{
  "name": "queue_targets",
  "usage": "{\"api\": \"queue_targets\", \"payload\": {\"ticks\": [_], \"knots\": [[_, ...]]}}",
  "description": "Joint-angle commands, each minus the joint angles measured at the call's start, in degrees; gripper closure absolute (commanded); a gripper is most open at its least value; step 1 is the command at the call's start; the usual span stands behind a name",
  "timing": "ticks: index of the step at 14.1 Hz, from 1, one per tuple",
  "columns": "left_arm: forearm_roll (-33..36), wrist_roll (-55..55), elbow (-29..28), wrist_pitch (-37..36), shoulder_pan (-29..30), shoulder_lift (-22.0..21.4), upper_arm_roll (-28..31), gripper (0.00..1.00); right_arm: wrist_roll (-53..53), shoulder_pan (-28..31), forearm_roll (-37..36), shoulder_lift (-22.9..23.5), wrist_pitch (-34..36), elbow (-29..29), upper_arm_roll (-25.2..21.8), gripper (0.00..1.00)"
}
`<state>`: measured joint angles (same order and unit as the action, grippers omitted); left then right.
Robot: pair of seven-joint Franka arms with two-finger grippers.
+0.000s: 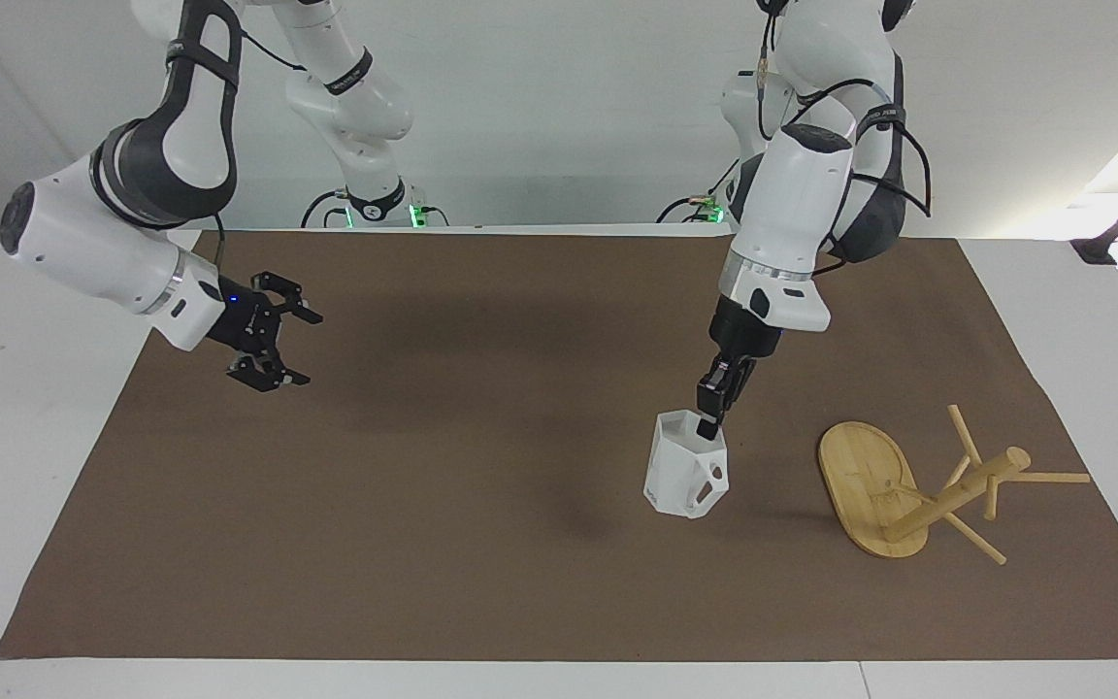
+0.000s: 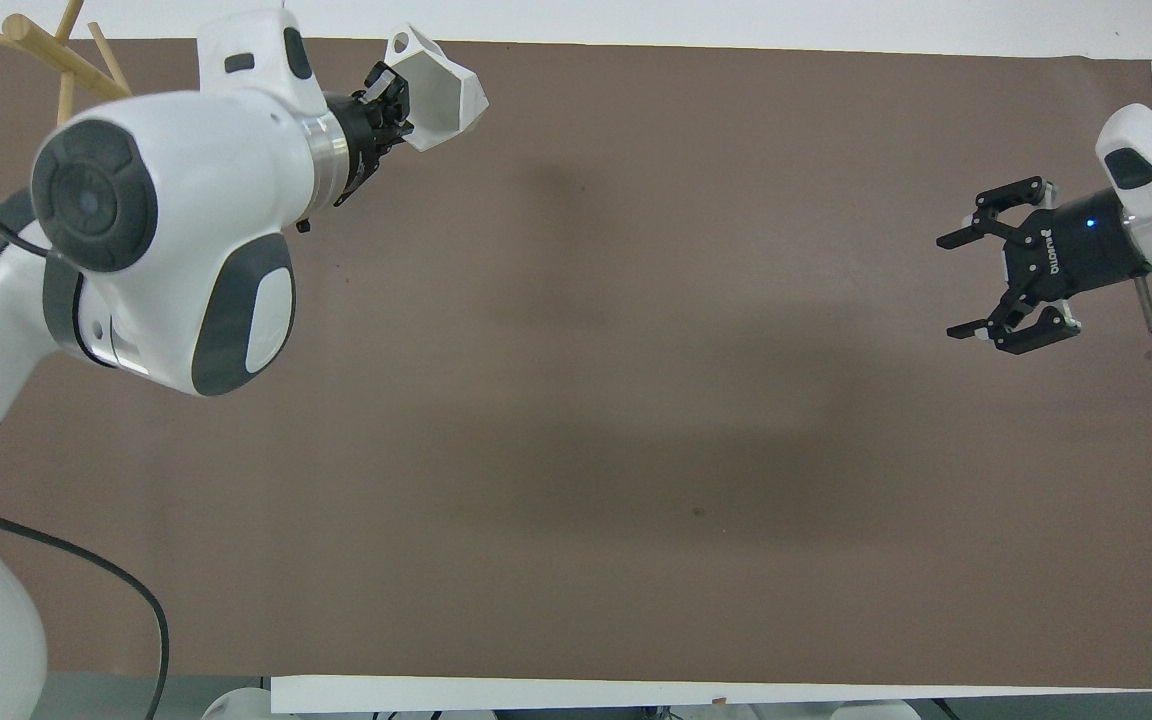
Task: Hang cup on rack
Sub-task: 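Carry the cup with the left gripper while the right gripper withdraws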
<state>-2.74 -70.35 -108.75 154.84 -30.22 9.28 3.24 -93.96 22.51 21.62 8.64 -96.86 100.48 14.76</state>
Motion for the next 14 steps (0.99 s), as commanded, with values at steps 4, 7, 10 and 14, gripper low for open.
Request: {"api": "queue_targets", "payload": {"ticks": [4,7,10,14], "knots": [[-0.2,2.4,-24.8,32.0,6.7,-7.9,-0.3,1.00,19.6,-2.9,-19.1,-0.3,5.5,-11.2,0.7,0.00],[2.2,2.6,-27.0,39.8,9.4,-5.0,-0.3,1.00,38.9,-2.8,-21.1,-3.5,8.3,-12.8,0.5,0.00],[4.9,2.4,-27.0,41.8,12.3,-3.6,-0.4,1.00,52.8,-3.1,-24.9,-4.2,15.4,-17.6,0.6,0.00],[7.8,2.3,-26.6,41.9,16.0,-1.9,-0.7,1.00,76.9,-2.9,-23.9,-7.5,23.1,-19.1,0.4,0.00]]}}
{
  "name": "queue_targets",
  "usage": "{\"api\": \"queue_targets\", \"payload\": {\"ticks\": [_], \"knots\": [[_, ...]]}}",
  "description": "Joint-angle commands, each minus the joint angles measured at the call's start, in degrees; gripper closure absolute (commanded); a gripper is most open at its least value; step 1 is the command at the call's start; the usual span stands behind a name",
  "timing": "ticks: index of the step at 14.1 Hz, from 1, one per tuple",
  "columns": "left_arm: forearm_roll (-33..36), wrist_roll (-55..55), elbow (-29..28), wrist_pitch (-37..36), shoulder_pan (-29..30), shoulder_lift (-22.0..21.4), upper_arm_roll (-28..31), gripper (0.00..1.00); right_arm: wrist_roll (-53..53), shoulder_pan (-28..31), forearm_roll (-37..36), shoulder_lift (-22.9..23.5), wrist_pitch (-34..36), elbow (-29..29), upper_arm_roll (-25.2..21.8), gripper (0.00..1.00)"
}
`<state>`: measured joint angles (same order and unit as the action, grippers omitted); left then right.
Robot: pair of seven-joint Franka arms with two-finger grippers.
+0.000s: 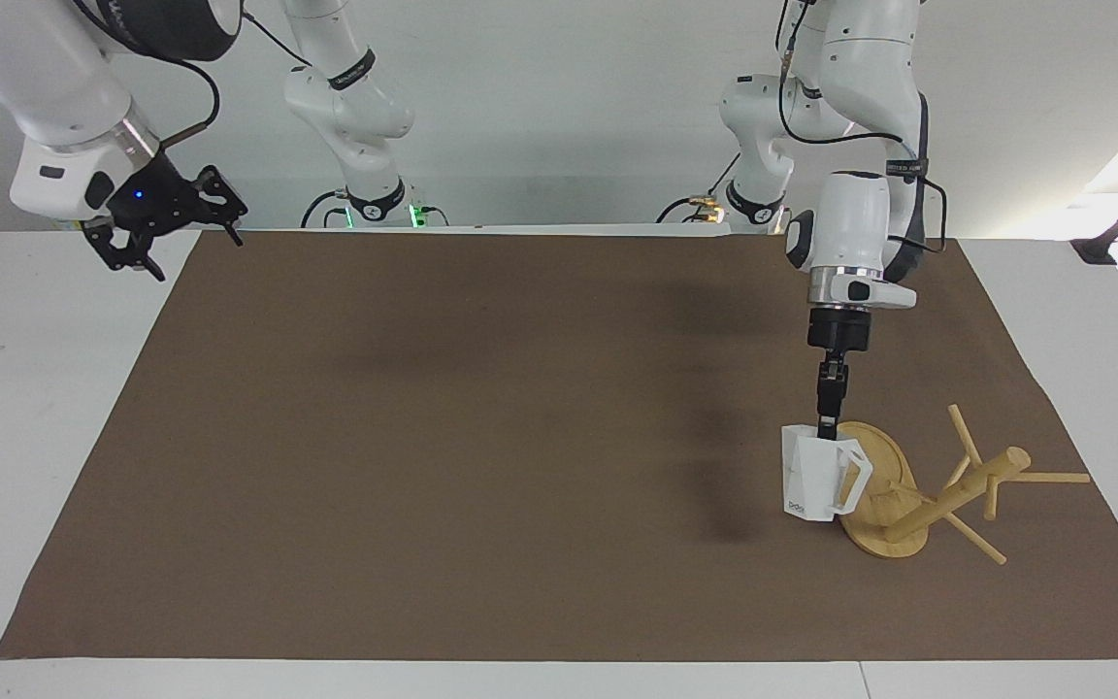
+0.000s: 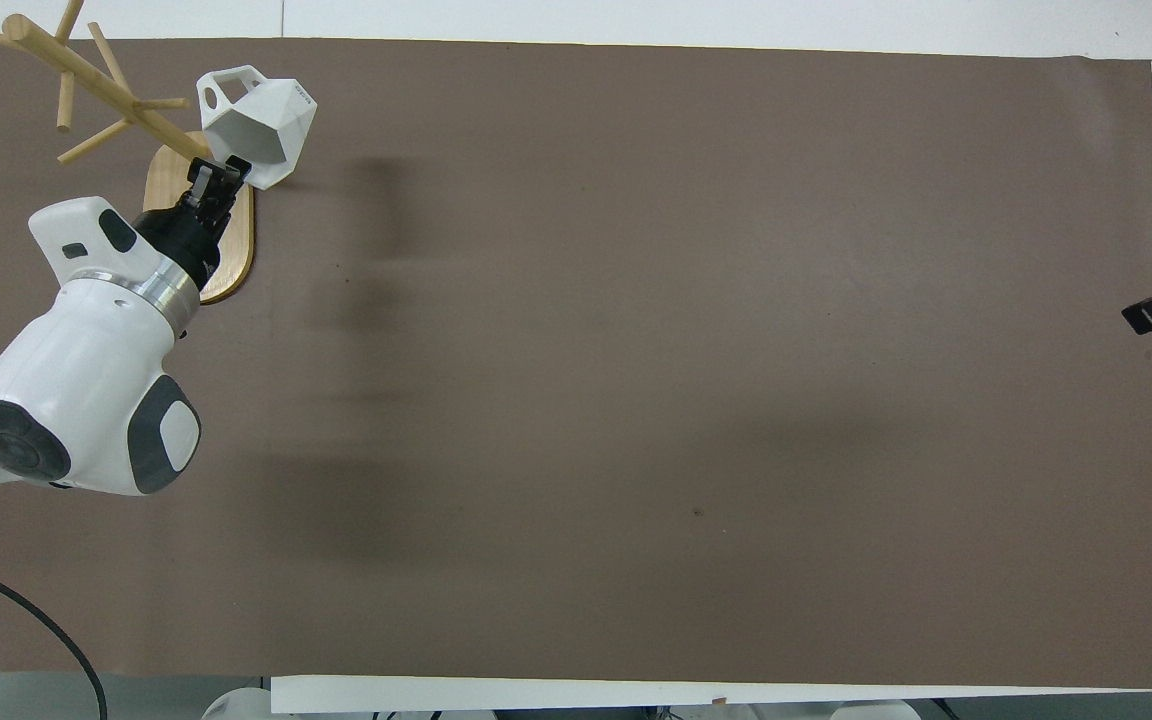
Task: Hang cup on rack
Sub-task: 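Hook the cup handle onto the rack peg with the left gripper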
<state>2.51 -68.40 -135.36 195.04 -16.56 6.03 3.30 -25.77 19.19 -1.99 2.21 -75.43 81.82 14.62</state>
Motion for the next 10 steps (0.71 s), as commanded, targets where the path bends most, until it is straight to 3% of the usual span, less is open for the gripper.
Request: {"api": "queue_targets", "payload": {"ticks": [1,3,4,6,10], "knots": [[4.3,0.4,0.2,1.7,3.5,1.9,-0.8,1.00,14.8,0.3,-0.6,-1.4,2.2,-0.5,0.6,0.00],[7.6,0.2,1.2,1.7,6.2,3.3,-1.1,1.00,19.9,0.1,-0.7,-2.2,3.5,-0.9,0.6,0.00],[7.9,0.1,1.9,1.7,6.4,4.0,-1.2,1.00,21.3,-3.1,-0.8,-2.6,4.7,-0.6,-1.4,0.00],[8.0,0.1,2.7,1.7,6.5,4.9,-1.2,1.00,23.7,-15.6,-0.5,-4.0,4.7,-0.3,-14.8,0.00],[8.0,0.1,3.0,1.7,7.8,5.4,-1.3,1.00,23.9,-17.6,0.0,-6.3,3.6,3.2,-16.9,0.00]]}}
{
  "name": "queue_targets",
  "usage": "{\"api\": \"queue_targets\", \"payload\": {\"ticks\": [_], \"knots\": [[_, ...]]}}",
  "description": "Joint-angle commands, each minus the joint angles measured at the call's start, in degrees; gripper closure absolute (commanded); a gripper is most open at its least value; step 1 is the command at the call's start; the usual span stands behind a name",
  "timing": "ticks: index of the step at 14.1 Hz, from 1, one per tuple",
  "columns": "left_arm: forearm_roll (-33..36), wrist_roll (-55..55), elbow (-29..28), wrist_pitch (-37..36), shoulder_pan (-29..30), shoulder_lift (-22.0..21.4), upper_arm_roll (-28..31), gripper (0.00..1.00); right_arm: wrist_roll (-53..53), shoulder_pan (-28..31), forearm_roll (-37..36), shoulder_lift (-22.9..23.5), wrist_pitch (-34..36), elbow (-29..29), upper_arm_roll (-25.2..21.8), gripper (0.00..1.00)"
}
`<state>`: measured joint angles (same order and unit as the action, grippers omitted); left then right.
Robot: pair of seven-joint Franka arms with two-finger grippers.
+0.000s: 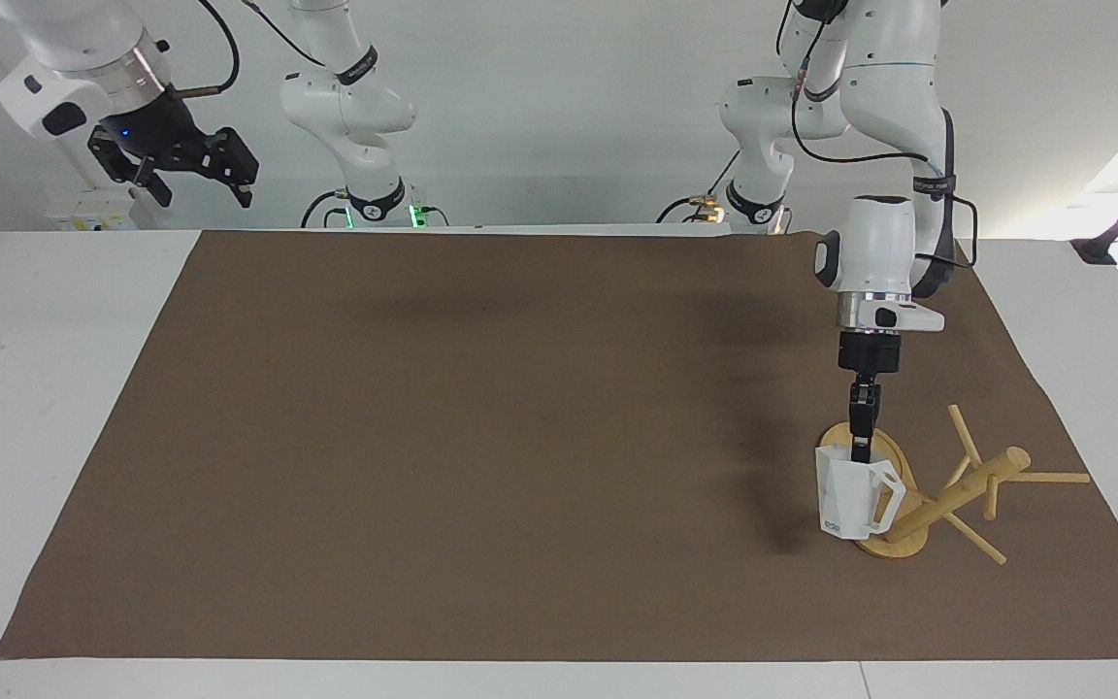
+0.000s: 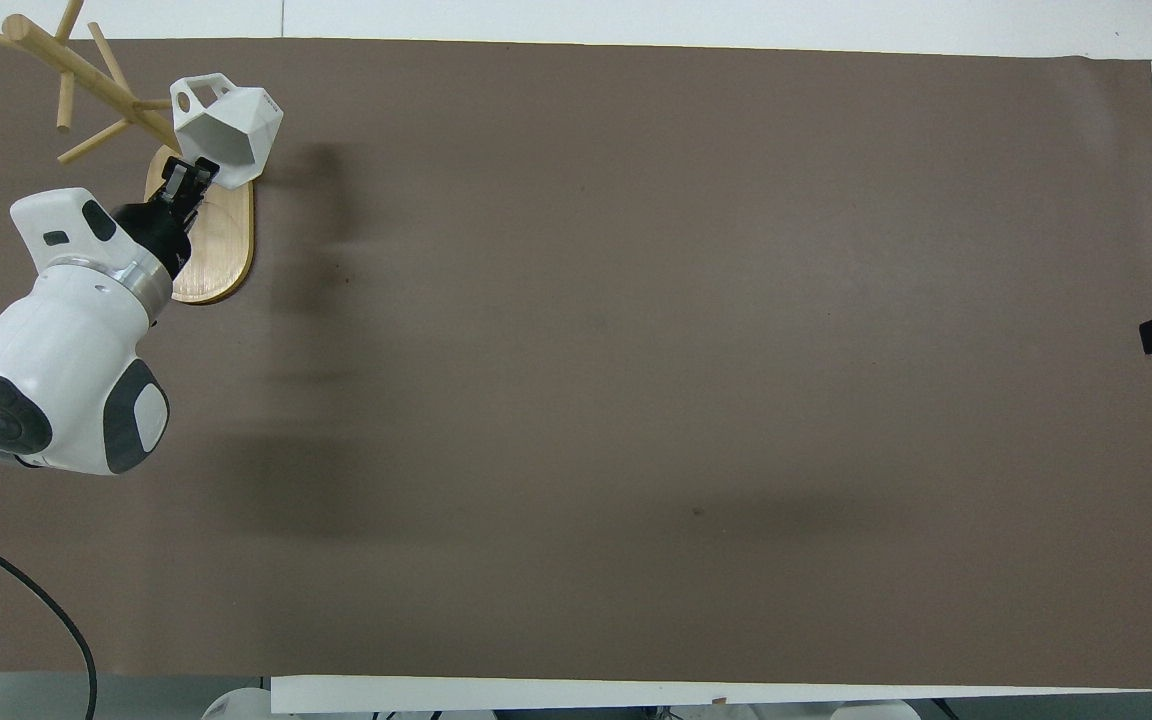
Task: Hang cup on rack
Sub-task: 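Hook the cup handle onto the rack peg with the left gripper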
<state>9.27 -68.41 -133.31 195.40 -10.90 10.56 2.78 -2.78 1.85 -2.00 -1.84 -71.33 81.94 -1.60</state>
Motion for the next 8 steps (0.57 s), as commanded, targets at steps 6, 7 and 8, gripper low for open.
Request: {"api": "queue_targets", "payload": {"ticks": [6,7,8], "knots": [[1.1,-0.1,0.9,0.5,3.7,0.8,-0.8,1.00,1.2,-0.4,0.0,-1.7,-0.2,4.1,-0.5,0.00],[1.0,-0.2,0.7,0.2,3.7,0.7,-0.8,0.88,1.4,-0.7,-0.1,-1.8,-0.3,4.4,-0.5,0.00],[1.1,-0.2,0.8,-0.9,3.7,0.6,-0.8,0.62,1.3,-0.8,-0.1,-1.9,-0.2,4.5,-0.4,0.00]]}}
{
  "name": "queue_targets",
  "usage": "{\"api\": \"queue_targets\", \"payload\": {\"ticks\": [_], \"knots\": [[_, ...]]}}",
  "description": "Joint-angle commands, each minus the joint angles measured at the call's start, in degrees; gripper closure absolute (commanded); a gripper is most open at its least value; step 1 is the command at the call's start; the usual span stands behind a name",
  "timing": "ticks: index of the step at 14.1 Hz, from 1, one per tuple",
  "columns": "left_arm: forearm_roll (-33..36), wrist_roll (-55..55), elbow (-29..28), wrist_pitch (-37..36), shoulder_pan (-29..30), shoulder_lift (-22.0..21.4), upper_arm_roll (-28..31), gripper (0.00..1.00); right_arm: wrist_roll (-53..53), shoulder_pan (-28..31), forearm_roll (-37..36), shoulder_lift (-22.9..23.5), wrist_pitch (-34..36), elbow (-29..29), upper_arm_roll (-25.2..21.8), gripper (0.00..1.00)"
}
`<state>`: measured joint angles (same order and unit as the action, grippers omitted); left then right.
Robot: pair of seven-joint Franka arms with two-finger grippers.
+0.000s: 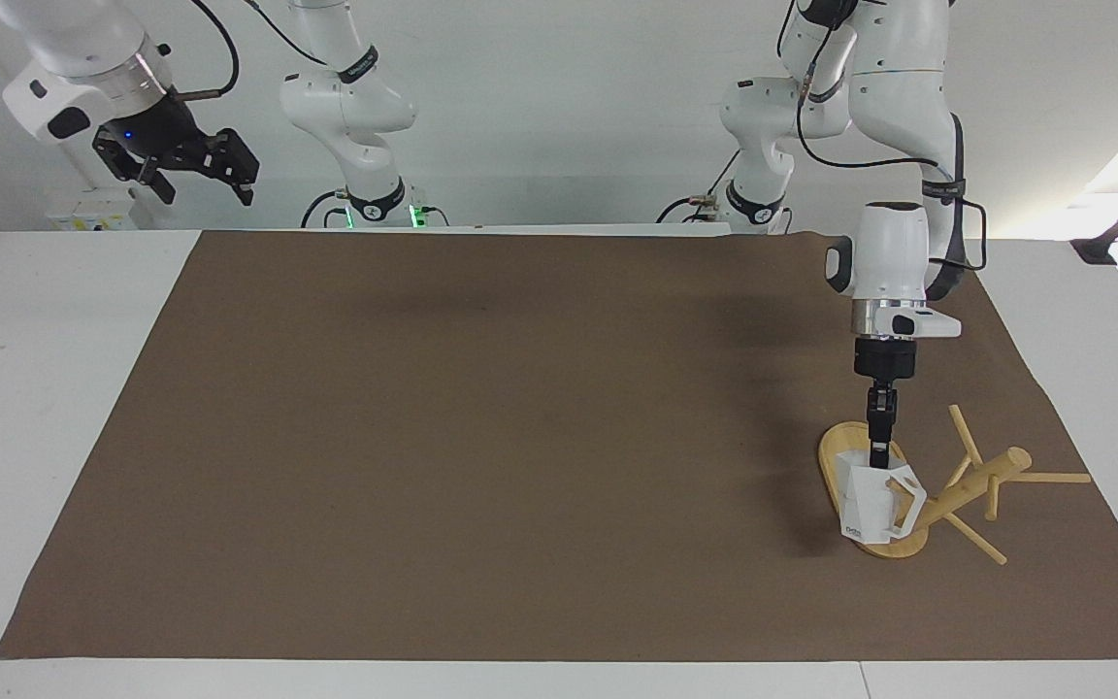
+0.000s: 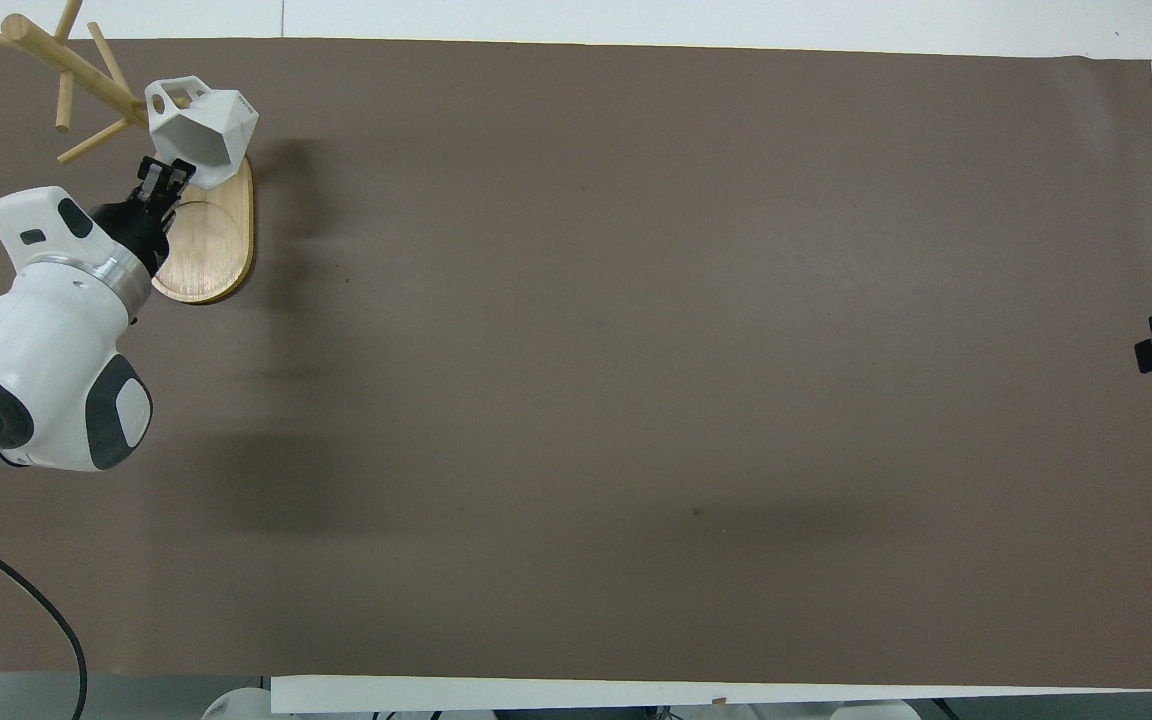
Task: Hang cup on rack
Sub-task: 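Hook the cup handle onto the rack peg with the left gripper, then open the left gripper and draw it back from the cup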
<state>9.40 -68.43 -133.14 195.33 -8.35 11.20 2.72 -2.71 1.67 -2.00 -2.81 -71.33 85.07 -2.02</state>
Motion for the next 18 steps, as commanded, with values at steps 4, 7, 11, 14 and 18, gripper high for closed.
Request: {"api": "queue_targets", "payload": {"ticks": [4,7,11,14,18], "knots": [[0.8,-0.3,1.0,-7.5,0.8,-0.6,-0.7,0.18,0.9,-0.1,-0.1,-0.9,-0.2,1.6,0.1,0.00],[0.4,-0.5,0.4,-8.6,0.7,-1.5,-0.7,0.17,0.9,-0.3,-0.1,-1.0,-0.2,1.6,0.1,0.00],[0.3,-0.6,0.2,-22.2,0.4,-6.2,-0.6,0.06,0.9,-0.3,-0.1,-1.0,-0.3,1.6,0.0,0.00],[0.3,-0.6,1.2,-32.0,-0.3,-7.7,-0.6,0.03,0.9,-0.2,-0.1,-1.0,-0.2,1.6,0.1,0.00],[0.3,-0.5,3.9,-46.6,-2.2,-9.3,-1.0,0.01,0.9,-0.3,-0.1,-1.0,-0.2,1.6,0.1,0.00]]}}
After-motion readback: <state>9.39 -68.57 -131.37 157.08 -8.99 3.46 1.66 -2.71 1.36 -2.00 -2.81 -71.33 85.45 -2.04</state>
